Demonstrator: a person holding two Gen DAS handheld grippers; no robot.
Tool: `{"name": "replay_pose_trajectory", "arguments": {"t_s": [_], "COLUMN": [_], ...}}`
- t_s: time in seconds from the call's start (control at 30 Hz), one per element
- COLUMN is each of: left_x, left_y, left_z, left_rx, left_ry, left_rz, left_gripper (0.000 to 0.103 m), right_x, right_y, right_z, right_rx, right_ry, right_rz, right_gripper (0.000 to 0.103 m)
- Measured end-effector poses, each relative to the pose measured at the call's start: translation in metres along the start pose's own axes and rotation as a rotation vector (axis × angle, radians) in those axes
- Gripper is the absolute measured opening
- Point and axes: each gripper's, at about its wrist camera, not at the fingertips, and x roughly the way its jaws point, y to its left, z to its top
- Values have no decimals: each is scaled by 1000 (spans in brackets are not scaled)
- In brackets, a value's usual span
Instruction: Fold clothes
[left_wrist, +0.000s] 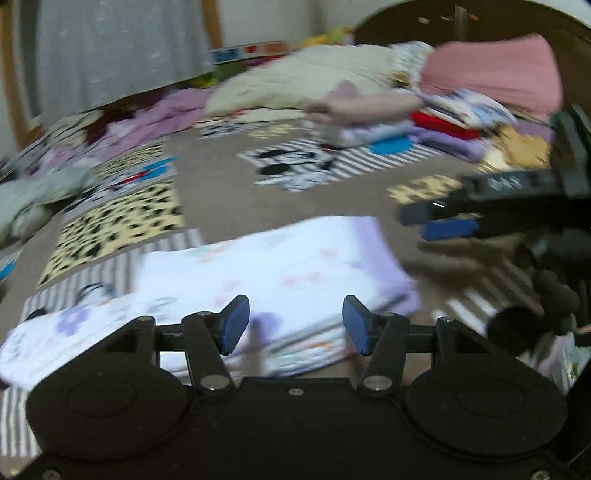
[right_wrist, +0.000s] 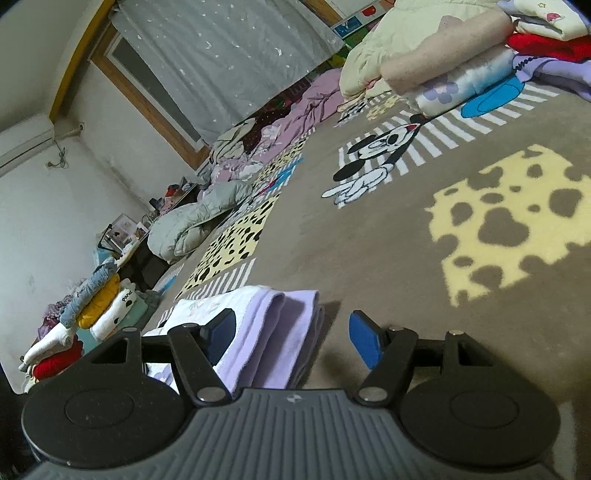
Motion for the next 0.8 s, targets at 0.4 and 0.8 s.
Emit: {"name": "replay_pose_trajectory", "arguments": {"t_s": [0.4, 0.8], "left_x": [34, 8], "left_y": [-31, 11], "left_z": [6, 17], "left_rx": [63, -129], "left_ry": [39, -67], "left_rz": [-20, 58], "left_gripper": [49, 10], "right_x": [-1, 7], "right_y": [2, 13], "right_z": [-3, -7], "right_rx": [-1, -34], "right_ry": [22, 57], "right_rz": [16, 63], "right_gripper": [69, 69]}}
